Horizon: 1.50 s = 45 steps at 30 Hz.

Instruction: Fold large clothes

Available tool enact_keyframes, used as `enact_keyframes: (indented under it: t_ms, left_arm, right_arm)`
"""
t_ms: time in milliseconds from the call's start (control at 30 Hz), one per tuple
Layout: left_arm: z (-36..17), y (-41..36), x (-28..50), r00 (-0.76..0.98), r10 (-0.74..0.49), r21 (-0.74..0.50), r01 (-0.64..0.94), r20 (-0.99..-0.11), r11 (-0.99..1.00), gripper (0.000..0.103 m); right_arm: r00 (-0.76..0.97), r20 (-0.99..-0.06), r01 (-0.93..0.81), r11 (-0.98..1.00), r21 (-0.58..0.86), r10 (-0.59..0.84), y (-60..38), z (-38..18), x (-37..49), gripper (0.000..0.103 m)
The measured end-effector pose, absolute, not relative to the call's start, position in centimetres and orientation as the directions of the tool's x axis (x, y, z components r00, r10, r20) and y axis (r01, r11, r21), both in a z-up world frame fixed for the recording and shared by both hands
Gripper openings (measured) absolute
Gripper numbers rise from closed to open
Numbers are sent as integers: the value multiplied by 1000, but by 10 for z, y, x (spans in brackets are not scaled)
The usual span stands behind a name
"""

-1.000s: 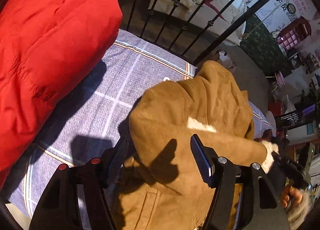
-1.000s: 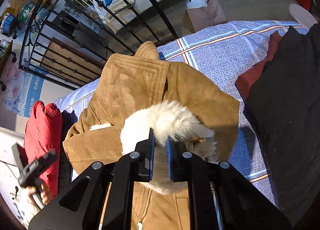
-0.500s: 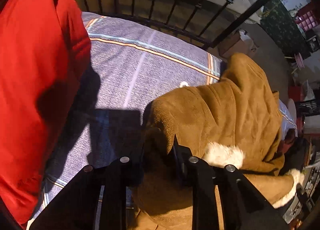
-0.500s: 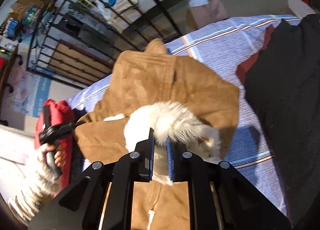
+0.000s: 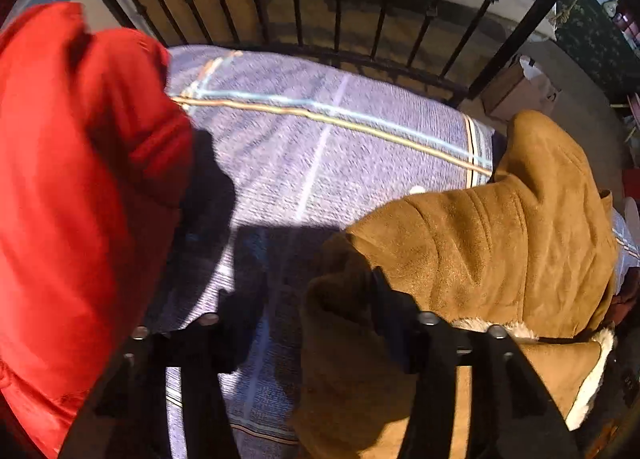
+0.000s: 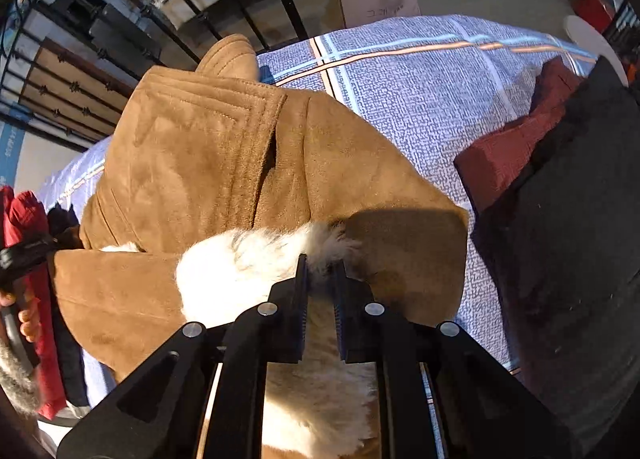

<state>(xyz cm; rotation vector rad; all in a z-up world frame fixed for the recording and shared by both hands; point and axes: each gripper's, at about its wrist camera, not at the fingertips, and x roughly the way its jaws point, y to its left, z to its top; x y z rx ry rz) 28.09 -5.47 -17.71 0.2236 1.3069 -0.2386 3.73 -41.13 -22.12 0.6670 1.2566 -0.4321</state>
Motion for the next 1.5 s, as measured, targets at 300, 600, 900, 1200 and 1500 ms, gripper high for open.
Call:
enact_keyframes:
  t_ms: [300,600,900,1200,1500]
  left_arm:
    - [-105,-40,183,467,-228,29,481,-854,876,92]
    - [-179,-104,132,335,-143,93,599,-931,795,92]
    - [-235,-132,164,212,8,134,587,-977,798,98]
    - [-255,-134,178,141,-10,75,588,-990,806,99]
    - [-260,-126,167,182,-19,94,591,-983,801,99]
  right_arm:
    - [330,-926,663,743,88,-185,-392,-160,-12,72]
    - [226,-974,356,933,52,-32,-301,-202,7,73]
    - [98,-995,364,931,18,-19,-318,-249,51,98]
    - [56,-995,348,936,-58,-82,-315,-266,69,99]
    - [61,-992,379,922,-81,-112,-317,-267,78,99]
